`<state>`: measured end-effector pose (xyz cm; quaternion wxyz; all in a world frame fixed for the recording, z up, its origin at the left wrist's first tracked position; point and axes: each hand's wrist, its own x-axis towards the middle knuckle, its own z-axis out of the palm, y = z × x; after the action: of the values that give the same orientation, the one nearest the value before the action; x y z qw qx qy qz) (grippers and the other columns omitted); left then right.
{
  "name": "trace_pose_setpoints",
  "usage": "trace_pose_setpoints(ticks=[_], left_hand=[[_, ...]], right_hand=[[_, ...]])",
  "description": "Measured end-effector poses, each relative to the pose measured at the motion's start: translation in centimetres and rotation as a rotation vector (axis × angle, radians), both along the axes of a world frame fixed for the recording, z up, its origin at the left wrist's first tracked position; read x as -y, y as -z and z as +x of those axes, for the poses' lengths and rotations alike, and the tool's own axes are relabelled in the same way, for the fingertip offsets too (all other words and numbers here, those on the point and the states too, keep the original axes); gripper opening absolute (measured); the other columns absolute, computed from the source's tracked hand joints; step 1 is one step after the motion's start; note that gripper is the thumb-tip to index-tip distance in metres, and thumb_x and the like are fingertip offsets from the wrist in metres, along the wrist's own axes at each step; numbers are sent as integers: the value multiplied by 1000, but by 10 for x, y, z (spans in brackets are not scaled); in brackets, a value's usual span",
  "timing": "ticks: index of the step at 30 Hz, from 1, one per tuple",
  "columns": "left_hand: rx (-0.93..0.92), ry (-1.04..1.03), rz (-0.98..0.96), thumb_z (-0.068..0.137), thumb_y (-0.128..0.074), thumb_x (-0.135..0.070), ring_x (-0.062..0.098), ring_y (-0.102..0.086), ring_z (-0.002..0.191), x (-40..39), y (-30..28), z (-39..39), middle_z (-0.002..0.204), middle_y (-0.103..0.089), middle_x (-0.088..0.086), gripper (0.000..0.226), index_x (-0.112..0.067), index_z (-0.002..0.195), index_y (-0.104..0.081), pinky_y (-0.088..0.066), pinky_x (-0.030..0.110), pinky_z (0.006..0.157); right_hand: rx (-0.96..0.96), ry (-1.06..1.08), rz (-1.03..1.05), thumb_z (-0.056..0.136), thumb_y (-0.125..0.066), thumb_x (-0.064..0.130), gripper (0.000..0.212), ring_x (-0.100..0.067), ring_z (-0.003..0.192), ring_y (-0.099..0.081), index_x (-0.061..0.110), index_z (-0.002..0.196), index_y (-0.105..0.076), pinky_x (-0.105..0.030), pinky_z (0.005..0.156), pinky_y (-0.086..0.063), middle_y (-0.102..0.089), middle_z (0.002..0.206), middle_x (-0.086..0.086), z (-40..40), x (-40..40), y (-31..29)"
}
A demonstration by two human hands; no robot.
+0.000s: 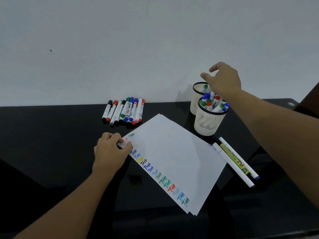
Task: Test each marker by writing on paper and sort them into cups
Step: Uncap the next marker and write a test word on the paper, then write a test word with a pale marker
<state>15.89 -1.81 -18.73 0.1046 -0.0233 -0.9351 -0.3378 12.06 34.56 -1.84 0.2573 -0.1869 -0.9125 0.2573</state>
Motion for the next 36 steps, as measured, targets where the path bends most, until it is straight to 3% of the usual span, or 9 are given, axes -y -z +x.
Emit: trace_pose_setpoints(ticks=[4, 8, 12, 14, 17, 22, 27, 32, 36], left_hand=[[7, 2, -10, 85, -75, -44, 17, -53, 98, 0, -1, 1, 104, -51, -5, 24, -28, 80, -59, -46, 52, 97], [-6, 2, 0, 85, -75, -42, 17, -53, 98, 0, -1, 1, 104, -52, -4, 23, -26, 80, -59, -46, 50, 97], [-25, 3, 8, 85, -76, -41, 17, -53, 96, 1, -1, 2, 103, -51, -5, 23, -25, 80, -60, -42, 44, 96], [-30, 7, 9, 85, -75, -41, 17, -53, 96, 1, 0, 1, 103, -51, -5, 23, -25, 81, -60, -41, 42, 96], [-32, 9, 10, 85, -74, -42, 17, -53, 96, 1, 1, 0, 103, -50, -5, 22, -25, 82, -60, -36, 38, 96], [-23, -1, -1, 86, -72, -44, 15, -52, 97, 1, 1, -1, 104, -49, -6, 22, -25, 83, -60, -30, 33, 93], [-26, -7, 14, 85, -72, -42, 14, -50, 100, 1, 1, -1, 104, -50, -6, 22, -23, 84, -60, -26, 31, 94], [-36, -8, 28, 86, -71, -42, 14, -50, 100, 1, 2, -1, 103, -50, -7, 23, -23, 82, -59, -24, 29, 94], [-46, -7, 18, 87, -71, -43, 13, -50, 100, 0, 3, 0, 104, -49, -7, 22, -24, 83, -59, -23, 29, 95]], right_hand=[[-94, -23, 174, 100, -58, 43, 24, -22, 98, -63, 24, 114, -61, -46, 99, -44, -59, 90, 7, 5, 22, 3], [-174, -132, 342, 103, -52, 40, 19, -24, 91, -63, 24, 107, -62, -42, 93, -38, -64, 89, 4, 11, 61, 7], [-48, -370, 278, 103, -52, 39, 20, -22, 83, -57, 25, 108, -65, -35, 76, -45, -53, 75, 9, 12, 106, 29], [121, -486, 245, 102, -54, 37, 22, -22, 92, -60, 27, 116, -68, -36, 80, -51, -58, 85, 7, 9, 126, 49], [307, -578, 219, 105, -54, 35, 33, -22, 106, -63, 31, 136, -63, -40, 94, -53, -63, 117, -2, 2, 148, 85], [393, -586, 245, 106, -51, 42, 50, -22, 119, -56, 42, 155, -41, -39, 99, -51, -48, 139, -4, -10, 173, 121], [393, -589, 278, 103, -57, 44, 50, -26, 121, -56, 43, 151, -46, -42, 99, -51, -54, 136, -6, -22, 185, 128], [265, -495, 252, 99, -66, 38, 32, -22, 102, -64, 32, 131, -61, -38, 84, -56, -67, 120, -3, -26, 190, 132], [62, -455, 237, 105, -56, 32, 21, -17, 89, -62, 25, 123, -63, -41, 78, -58, -65, 106, -1, -15, 185, 132]])
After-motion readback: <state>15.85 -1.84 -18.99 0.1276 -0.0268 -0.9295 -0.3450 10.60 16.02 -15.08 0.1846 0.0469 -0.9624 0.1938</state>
